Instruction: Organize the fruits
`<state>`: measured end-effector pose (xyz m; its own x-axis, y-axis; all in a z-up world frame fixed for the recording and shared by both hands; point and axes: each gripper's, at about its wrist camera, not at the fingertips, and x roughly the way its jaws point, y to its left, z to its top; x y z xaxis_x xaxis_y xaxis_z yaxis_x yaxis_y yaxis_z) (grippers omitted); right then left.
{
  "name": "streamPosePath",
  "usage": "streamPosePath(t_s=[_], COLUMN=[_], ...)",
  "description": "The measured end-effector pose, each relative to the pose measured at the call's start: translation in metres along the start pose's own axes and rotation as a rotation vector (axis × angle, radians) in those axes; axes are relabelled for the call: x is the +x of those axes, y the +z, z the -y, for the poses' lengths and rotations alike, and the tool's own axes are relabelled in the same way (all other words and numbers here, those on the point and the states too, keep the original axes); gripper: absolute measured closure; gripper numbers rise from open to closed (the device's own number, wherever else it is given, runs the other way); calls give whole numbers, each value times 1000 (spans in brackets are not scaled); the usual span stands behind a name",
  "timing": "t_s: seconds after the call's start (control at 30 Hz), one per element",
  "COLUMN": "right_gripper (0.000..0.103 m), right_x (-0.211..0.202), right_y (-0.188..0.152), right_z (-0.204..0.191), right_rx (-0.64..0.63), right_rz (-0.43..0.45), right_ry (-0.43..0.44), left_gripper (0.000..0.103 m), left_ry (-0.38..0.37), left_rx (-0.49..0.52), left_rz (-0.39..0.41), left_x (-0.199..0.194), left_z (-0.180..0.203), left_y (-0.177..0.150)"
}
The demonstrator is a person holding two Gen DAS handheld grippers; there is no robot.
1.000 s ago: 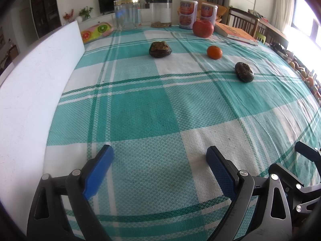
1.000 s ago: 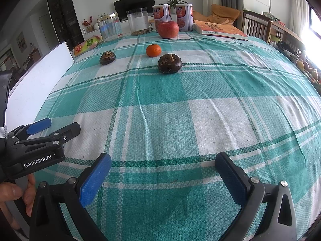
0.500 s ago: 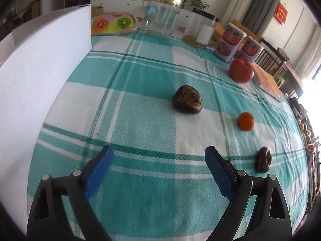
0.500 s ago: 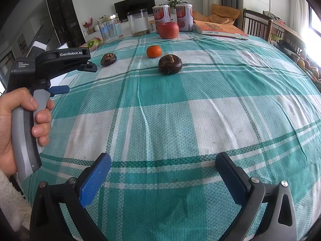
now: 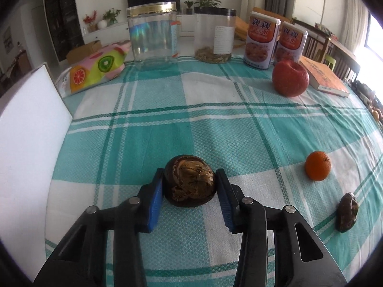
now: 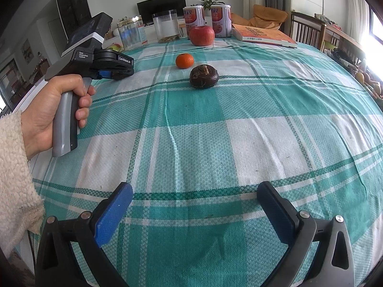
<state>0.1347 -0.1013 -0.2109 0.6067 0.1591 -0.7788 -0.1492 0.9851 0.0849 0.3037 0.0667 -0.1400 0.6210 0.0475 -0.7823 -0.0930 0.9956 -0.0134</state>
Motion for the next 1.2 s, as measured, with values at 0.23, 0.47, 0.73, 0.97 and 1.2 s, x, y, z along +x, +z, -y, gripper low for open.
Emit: streamPosePath(t_s=[0.23, 0.47, 0.73, 0.97, 1.2], right_gripper=[0, 0, 0, 0, 1], right_x=[0, 0, -1, -2, -7], right_y=[0, 1, 0, 0, 4], right_z=[0, 0, 1, 1, 13], right_rx=[0, 3, 8, 9, 64], right_rz=[0, 2, 5, 5, 25], right_ry=[0, 4, 9, 9, 16], left_gripper=[60, 59, 15, 10, 9], left_ry=[-107, -183, -79, -67, -66], left_rx=[0, 83, 116, 111, 111], left_rz=[-87, -98, -16, -23, -23], left_x=[-68, -121, -111, -109, -109], left_z=[-2, 2, -6, -7, -6], left_y=[-66, -139, -152, -152, -152])
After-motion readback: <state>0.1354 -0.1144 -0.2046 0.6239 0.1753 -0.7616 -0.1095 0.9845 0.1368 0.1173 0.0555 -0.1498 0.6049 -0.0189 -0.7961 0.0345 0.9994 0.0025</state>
